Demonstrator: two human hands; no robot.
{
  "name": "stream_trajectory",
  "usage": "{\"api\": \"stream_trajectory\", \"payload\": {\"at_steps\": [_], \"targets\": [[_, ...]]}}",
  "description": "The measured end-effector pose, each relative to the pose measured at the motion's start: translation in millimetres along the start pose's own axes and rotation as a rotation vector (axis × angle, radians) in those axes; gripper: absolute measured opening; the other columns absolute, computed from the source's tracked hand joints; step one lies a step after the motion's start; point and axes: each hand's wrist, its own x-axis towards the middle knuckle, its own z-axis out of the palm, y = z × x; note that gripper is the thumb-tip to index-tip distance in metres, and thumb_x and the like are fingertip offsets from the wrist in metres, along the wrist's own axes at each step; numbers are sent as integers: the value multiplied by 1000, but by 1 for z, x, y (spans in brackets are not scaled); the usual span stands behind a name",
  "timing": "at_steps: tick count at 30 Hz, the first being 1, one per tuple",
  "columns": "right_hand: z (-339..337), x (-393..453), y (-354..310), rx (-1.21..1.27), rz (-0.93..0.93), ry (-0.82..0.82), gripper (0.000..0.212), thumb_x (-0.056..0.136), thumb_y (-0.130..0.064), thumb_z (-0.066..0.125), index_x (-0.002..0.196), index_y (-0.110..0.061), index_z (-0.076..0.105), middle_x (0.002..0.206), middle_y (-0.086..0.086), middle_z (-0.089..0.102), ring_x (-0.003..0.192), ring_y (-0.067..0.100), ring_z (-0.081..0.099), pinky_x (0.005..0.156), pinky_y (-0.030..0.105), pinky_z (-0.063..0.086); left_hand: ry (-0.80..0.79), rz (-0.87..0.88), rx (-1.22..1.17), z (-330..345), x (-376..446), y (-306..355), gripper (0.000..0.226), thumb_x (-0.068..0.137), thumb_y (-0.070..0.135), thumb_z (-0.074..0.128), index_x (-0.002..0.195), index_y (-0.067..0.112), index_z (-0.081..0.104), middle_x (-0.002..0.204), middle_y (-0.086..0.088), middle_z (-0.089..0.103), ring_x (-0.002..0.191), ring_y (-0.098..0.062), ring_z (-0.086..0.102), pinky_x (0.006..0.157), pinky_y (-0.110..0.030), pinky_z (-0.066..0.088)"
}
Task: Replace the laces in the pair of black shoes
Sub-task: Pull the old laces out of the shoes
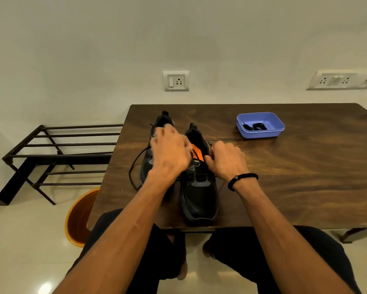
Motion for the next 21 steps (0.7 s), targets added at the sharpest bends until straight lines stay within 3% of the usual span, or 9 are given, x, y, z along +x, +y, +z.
{"api": "stream_trajectory", "payload": {"at_steps": [3,6,10,14,18,21], "targets": [[-1,0,-1,9,5,-4,23,97,-38,64,100,-16,64,102,12,69,99,39,64,77,42,50,122,-241,-106,-16,4,-21,15,96,33,65,106,27,74,129,-10,50,126,-31,41,101,-49,46],[-1,-1,-5,16,-1,-23,23,98,-38,64,99,-16,60,103,11,68,100,38,64,80,44,51,117,-328,-95,-17,1,-40,21,97,35,64,116,28,70,132,-12,48,129,-34,39,102,-51,41],[-2,-2,-6,1,-10,-22,24,100,-38,63,104,-15,59,105,12,67,101,37,63,80,44,50,-11,-109,-155,-8,-3,-37,42,93,38,69,133,39,58,136,-8,44,132,-31,32,105,-49,38],[-1,-2,-5,-7,-8,-18,26,99,-39,63,106,-15,60,108,13,67,103,39,63,76,41,46,-194,151,-44,6,-3,-12,36,92,45,69,128,48,63,148,-3,34,141,-29,22,114,-51,29],[1,-1,-3,-15,-8,-13,27,98,-40,63,105,-15,61,109,14,67,105,41,62,75,41,43,-330,201,139,31,-5,4,36,95,48,63,127,32,69,155,-8,25,143,-37,18,117,-54,24],[1,1,-3,-8,-9,-24,25,98,-40,62,105,-16,62,108,13,68,103,40,63,76,41,45,-327,225,184,37,-6,10,40,98,45,59,128,20,67,148,-10,27,136,-35,24,115,-50,27]]}}
